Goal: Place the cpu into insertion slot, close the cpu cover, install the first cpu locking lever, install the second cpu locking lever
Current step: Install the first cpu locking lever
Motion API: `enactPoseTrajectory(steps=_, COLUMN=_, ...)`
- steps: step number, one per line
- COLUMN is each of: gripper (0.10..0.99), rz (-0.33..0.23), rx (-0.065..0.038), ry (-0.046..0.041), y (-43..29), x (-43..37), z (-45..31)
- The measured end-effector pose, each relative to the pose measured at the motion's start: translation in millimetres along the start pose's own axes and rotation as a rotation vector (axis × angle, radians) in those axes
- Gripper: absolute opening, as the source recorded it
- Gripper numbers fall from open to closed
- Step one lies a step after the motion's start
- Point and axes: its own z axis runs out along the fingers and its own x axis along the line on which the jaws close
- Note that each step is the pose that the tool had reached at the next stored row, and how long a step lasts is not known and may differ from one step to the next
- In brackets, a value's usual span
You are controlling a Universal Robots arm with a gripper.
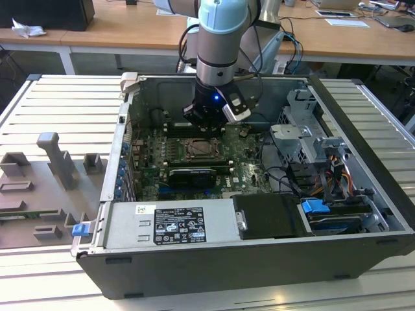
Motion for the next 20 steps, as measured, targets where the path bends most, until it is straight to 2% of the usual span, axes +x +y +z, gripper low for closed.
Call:
enactPoseTrajectory(steps=6, gripper=0.106, rz=0.000, rx=0.000, ry=-0.0005, y=0.2, x=0.0, z=-1.2)
enactPoseTrajectory(steps=11, gripper=0.106, rz=0.000, rx=0.000, ry=0.0000, y=1.4, x=-0.1, z=-13.3)
enactPoseTrajectory(steps=20, gripper=0.106, rz=0.000, rx=0.000, ry=0.0000, y=-5.1, x=0.4, z=-14.5)
